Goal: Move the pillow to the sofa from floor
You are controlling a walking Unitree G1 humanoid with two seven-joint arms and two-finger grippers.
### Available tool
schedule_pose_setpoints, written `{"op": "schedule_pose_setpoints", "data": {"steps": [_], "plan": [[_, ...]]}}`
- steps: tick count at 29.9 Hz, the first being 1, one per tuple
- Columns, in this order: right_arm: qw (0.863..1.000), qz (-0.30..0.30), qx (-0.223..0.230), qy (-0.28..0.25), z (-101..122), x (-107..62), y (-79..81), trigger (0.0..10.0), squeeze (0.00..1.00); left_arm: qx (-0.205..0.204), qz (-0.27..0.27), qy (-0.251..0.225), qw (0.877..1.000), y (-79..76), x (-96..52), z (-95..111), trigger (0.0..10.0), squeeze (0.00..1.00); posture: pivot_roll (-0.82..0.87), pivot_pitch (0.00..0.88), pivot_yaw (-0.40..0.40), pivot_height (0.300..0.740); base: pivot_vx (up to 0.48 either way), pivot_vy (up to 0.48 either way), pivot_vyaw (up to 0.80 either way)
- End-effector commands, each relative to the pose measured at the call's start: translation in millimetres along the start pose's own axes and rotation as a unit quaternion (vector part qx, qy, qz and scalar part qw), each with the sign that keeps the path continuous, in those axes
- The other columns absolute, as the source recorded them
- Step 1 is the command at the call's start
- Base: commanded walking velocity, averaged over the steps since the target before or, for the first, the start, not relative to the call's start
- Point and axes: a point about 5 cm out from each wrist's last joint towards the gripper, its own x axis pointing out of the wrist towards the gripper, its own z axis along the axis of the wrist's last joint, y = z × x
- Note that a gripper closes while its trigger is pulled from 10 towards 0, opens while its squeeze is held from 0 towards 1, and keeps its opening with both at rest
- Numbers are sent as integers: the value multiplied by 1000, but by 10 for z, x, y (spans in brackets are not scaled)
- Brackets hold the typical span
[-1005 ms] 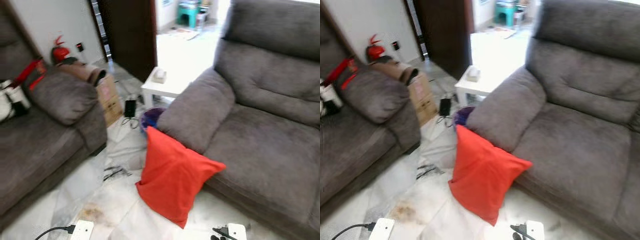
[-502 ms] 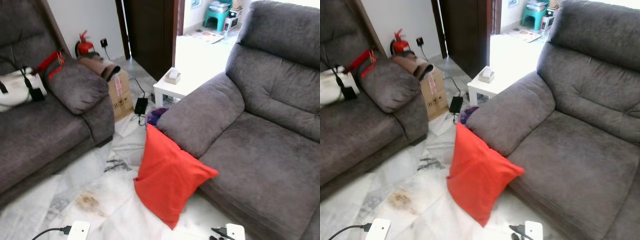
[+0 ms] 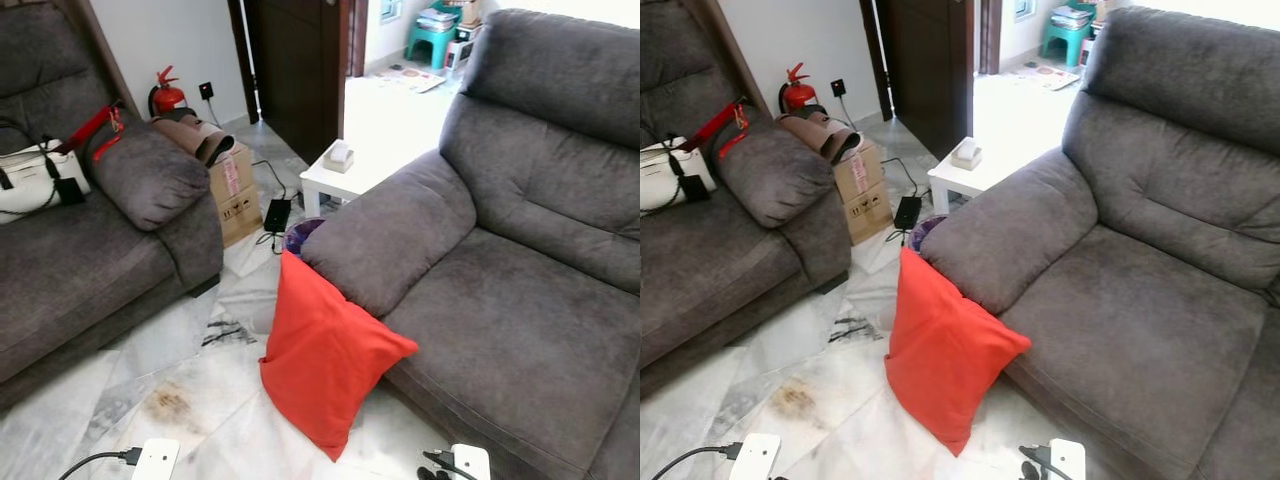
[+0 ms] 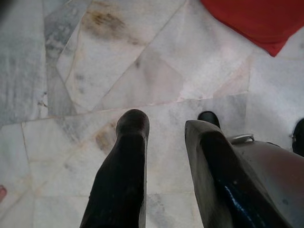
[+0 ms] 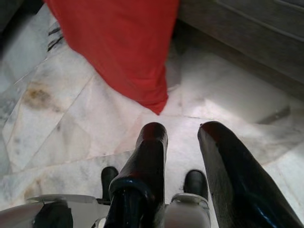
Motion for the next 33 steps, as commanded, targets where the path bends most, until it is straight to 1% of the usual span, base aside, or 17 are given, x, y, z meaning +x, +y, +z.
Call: {"op": "schedule_pose_setpoints", "data": {"steps": [1,22,24,25,26,27,28,29,30,32,33], "plan": [[1000,1,9,-1,-11,-3,6,10000,0,-5,8,1,1000,46,-10,-22,10000,0,-22,131,51,740,330,0,0],[1000,1,17,-8,7,-1,7,10000,0,-3,10,-5,1000,40,-5,4,10000,0,-19,131,50,740,363,0,0],[999,12,23,-28,66,22,81,10000,0,-21,30,-37,999,84,14,147,10000,0,-19,130,50,740,0,0,0],[999,12,23,-28,66,22,81,10000,0,-21,30,-37,999,84,14,147,10000,0,-19,130,50,740,0,0,0],[999,13,14,-43,123,35,106,10000,0,-28,48,-64,996,129,20,259,10000,0,-24,131,54,740,0,0,0],[998,13,7,-58,189,48,122,10000,0,-20,56,-94,994,155,23,386,10000,0,-30,133,52,740,0,0,0],[997,17,12,-73,259,61,139,10000,0,-18,55,-124,991,159,25,513,10000,0,-29,134,52,740,0,0,0],[996,19,16,-84,306,69,150,10000,0,-18,54,-144,988,160,23,597,10000,0,-29,134,52,740,0,0,0],[992,32,22,-123,476,87,191,10000,0,-12,45,-198,979,133,9,834,10000,0,-21,131,54,740,0,0,0],[988,41,22,-146,573,93,218,10000,0,-6,37,-226,973,108,-5,953,10000,0,-21,129,56,740,0,0,0],[984,42,32,-171,672,90,209,10000,0,-1,25,-249,968,57,-18,1038,10000,0,-23,128,62,740,0,0,0]]}}
